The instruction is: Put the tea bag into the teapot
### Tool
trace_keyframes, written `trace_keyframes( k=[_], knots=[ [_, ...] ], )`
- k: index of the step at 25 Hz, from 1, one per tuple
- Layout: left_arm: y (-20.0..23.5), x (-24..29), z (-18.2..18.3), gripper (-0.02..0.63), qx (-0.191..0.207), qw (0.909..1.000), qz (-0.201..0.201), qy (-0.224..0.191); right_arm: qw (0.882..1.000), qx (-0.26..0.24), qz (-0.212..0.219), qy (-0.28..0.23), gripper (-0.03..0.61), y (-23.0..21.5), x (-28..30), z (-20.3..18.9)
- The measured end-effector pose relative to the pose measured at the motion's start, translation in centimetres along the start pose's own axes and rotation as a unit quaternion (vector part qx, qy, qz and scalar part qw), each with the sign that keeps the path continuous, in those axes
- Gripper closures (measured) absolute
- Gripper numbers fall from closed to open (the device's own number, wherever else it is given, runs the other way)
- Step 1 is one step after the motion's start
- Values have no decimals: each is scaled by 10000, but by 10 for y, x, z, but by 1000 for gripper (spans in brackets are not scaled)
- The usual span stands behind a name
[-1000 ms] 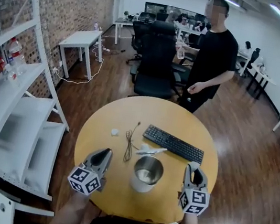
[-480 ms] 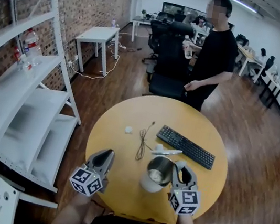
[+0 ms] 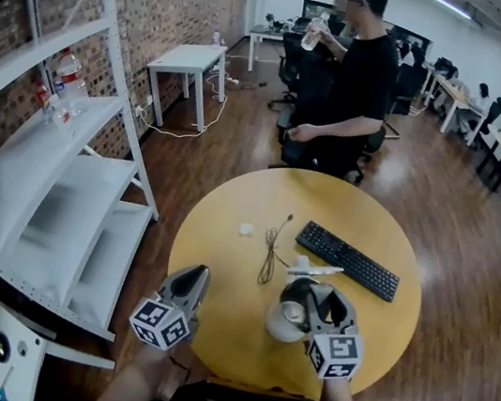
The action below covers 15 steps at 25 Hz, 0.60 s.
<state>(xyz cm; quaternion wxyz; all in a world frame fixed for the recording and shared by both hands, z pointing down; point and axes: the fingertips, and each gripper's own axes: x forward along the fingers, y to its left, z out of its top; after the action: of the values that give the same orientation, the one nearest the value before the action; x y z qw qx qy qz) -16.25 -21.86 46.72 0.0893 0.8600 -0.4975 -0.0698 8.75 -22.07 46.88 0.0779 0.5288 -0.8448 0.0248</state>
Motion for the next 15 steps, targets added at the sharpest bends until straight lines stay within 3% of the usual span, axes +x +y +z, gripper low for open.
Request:
trace_keyframes(
  k=[2,15],
  knots=[
    [0,0,-1,589,-11,10000,5,21,9999,8,46,104,376,0,1,-6],
    [-13,10,-6,589,-70,9999,-145,18,9989,260,-260,-305,374,-25,-28,3]
  ],
)
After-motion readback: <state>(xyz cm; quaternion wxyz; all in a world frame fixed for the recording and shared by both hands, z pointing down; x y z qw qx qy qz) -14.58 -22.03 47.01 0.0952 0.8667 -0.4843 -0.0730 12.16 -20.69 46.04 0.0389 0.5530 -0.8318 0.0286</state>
